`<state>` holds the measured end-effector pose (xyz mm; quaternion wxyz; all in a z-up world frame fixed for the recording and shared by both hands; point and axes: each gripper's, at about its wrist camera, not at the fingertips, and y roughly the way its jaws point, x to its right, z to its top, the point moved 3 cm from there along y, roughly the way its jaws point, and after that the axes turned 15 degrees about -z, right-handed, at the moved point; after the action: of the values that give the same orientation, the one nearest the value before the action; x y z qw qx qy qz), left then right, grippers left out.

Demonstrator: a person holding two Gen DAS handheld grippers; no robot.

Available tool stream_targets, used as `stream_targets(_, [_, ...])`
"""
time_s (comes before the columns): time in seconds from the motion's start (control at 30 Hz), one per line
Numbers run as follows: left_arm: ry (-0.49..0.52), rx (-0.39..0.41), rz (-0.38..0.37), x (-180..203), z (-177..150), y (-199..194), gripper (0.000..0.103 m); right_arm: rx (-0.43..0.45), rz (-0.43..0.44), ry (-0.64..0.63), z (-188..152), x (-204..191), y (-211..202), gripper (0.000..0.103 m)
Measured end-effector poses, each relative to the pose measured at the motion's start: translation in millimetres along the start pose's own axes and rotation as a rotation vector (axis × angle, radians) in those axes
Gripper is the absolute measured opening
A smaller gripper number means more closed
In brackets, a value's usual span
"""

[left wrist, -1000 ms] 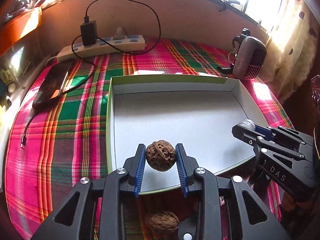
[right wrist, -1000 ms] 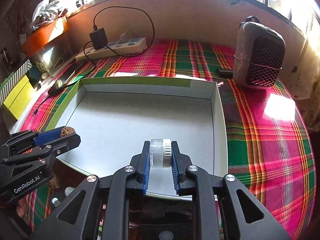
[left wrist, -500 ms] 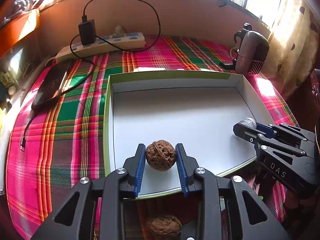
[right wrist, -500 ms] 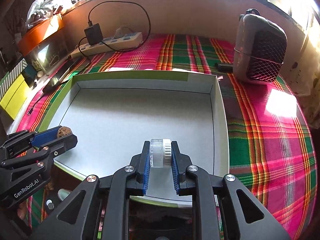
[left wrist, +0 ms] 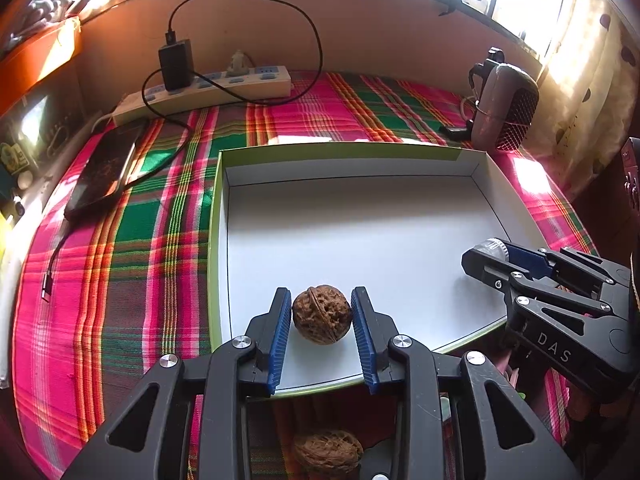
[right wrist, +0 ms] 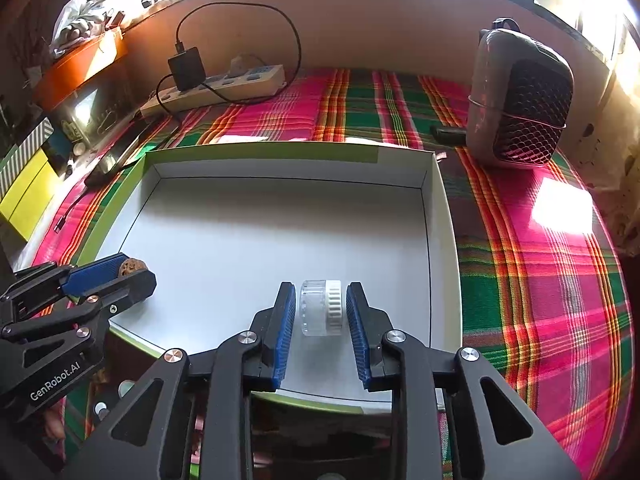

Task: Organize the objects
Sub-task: 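Carry the walnut and cap over the tray while the right tool opens, dropping the cap, then open the left tool to drop the walnut into the tray, then withdraw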

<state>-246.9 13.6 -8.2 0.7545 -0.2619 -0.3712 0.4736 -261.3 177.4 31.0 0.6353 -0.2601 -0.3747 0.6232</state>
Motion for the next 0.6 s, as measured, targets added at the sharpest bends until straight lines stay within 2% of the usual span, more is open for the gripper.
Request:
stream_targets(0.03, [-0.002,0.001,0.0,-0.6,-0.1,-0.5,0.03,0.002,-0.003,0.0,0.4,-0.7,-0.6,0.041])
stream_targets(0.07, [-0.006,0.003,0.001,-1.4,-0.2,-1.2,0.03,0.003,-0.005,0.003,0.4,-0.3,-0.9,0.043])
stream_targets(0.6, [0.005,0.068,-0.006,8.0,-6.7,-30.5,0.032,0.048,-0.003,0.05,-4.9,11.9,-28.2,0.043])
